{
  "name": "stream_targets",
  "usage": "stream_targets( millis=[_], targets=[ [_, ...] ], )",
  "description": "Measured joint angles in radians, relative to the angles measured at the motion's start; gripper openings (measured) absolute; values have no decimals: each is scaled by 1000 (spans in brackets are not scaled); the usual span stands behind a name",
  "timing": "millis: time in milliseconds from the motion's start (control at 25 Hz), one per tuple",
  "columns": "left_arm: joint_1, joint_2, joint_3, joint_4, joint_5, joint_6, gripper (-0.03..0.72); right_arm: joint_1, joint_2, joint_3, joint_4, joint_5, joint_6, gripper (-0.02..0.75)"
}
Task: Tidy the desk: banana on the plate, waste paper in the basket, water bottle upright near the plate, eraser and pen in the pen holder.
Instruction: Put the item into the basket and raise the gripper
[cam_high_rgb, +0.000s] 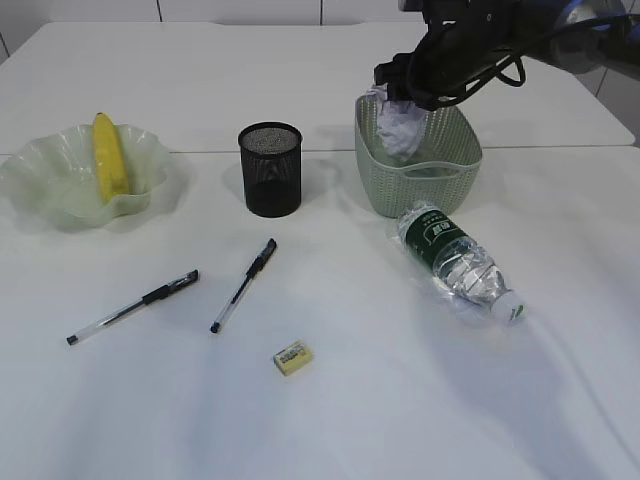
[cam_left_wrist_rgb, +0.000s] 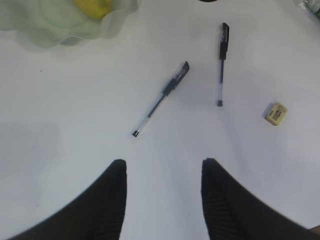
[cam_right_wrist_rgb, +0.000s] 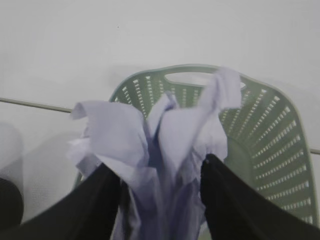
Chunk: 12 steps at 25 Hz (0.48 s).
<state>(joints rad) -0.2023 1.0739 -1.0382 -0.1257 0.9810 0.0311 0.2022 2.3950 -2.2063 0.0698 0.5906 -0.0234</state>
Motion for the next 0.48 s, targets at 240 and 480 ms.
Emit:
stream_targets(
  millis=[240,480],
  targets=[
    [0,0,0,0,9,0,349,0,0,-2,-4,42,0,461],
    [0,0,0,0,16,0,349,-2,0,-70,-12,159,0,463]
  ],
)
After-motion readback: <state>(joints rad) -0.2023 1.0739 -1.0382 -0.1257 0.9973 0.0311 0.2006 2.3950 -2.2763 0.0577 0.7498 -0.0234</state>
